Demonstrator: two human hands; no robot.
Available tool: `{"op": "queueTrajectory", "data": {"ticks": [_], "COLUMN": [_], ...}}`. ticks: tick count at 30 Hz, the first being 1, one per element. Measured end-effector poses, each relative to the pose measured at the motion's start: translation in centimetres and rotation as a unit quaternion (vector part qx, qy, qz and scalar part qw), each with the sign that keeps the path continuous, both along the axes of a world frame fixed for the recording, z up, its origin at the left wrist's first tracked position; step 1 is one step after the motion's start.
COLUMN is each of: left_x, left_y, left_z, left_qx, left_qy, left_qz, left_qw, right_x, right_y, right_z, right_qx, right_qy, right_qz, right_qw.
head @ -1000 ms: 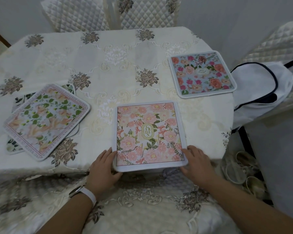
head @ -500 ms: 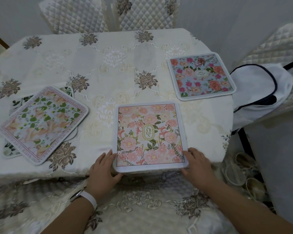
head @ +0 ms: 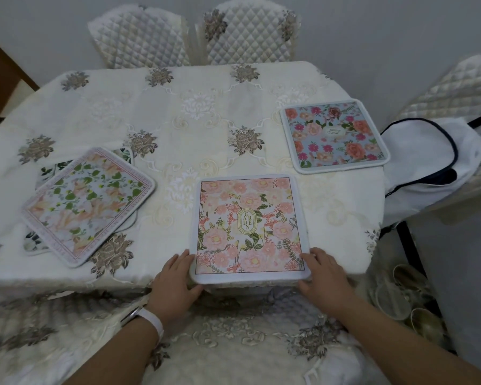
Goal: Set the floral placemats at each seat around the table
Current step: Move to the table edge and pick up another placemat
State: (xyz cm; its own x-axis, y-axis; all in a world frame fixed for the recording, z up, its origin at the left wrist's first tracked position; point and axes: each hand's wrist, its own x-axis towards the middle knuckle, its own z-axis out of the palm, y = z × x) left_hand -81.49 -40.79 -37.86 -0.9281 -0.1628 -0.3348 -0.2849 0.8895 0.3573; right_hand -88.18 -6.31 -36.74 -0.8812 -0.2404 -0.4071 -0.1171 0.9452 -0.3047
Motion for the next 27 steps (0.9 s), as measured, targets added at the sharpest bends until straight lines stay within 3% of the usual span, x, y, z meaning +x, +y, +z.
{"op": "queueTrajectory", "data": {"ticks": [7, 12, 19, 27], "left_x": [2.0, 4.7, 10.7, 19.0], "left_y": [1.4, 1.7, 1.6, -2.1], "left_z": [3.4, 7.3, 12.8, 16.4], "left_qx": [0.013, -0.07, -0.192, -0.253], "left_qy": [0.027, 0.125, 0.161, 0.175], "left_qz": [0.05, 0.033, 0.113, 0.185], "left_qw": [0.998, 0.989, 0.962, 0.933], "right_x": [-1.0, -2.5, -1.3, 4.2], "right_y": [0.6, -1.8, -9.4, -17.2], "right_z": [2.1, 5.7, 11.8, 15.9], "right_qx": [-0.052, -0.092, -0.123, -0.141], "right_qy": [0.013, 0.057, 0.126, 0.189], "right_qz": [0.006, 0.129, 0.339, 0.453], "right_qw": [0.999, 0.986, 0.924, 0.86]}}
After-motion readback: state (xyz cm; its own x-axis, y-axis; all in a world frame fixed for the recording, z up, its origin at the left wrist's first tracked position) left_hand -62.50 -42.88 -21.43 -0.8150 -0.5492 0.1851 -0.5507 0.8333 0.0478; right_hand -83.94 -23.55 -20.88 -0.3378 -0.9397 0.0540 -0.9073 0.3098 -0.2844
